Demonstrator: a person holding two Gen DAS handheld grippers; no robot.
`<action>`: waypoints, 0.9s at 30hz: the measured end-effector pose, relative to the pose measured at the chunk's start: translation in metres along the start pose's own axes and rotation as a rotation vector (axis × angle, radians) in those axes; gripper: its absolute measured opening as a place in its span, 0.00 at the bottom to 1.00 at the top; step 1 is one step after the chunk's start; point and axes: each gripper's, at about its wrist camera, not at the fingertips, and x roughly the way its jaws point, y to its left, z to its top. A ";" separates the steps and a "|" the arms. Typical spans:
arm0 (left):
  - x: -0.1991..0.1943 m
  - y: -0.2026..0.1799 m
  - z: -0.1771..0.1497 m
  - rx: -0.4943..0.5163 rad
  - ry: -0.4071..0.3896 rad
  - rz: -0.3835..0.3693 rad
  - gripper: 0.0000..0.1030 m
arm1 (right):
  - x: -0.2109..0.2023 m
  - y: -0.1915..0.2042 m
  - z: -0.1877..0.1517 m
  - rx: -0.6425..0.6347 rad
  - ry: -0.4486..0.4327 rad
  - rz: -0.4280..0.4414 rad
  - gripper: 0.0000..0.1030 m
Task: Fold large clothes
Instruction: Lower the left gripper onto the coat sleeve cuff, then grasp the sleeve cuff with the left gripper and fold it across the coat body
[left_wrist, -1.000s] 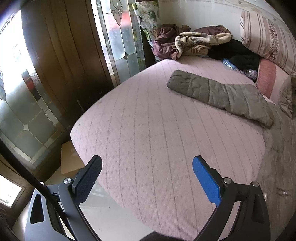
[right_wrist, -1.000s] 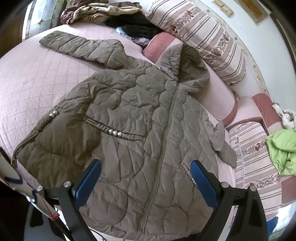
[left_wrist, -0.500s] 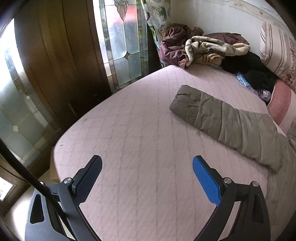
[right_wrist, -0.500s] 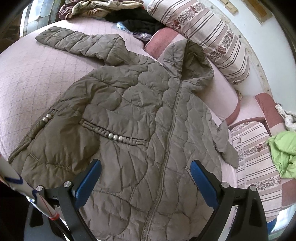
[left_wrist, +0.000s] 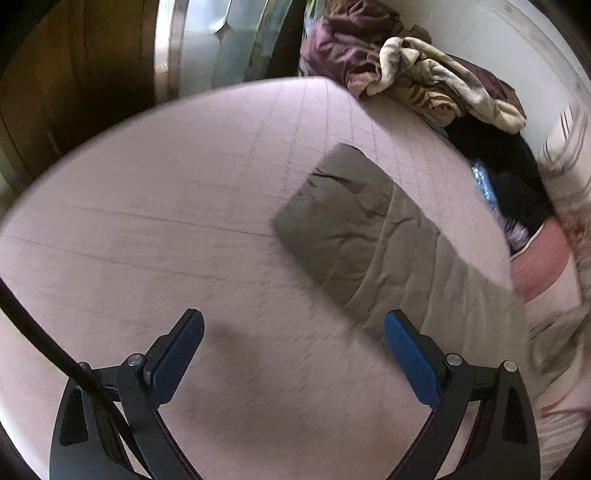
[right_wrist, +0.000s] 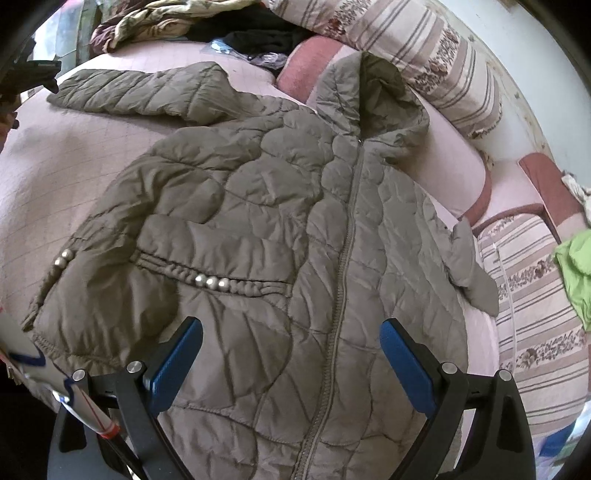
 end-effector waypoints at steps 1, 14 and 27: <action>0.008 0.000 0.004 -0.033 0.016 -0.030 0.95 | 0.003 -0.003 0.000 0.009 0.004 -0.003 0.96; 0.047 -0.049 0.030 -0.010 -0.057 0.200 0.75 | 0.036 -0.036 -0.004 0.092 0.049 -0.023 0.96; -0.064 -0.169 -0.032 0.321 -0.132 0.090 0.13 | 0.044 -0.084 -0.023 0.188 0.022 -0.032 0.96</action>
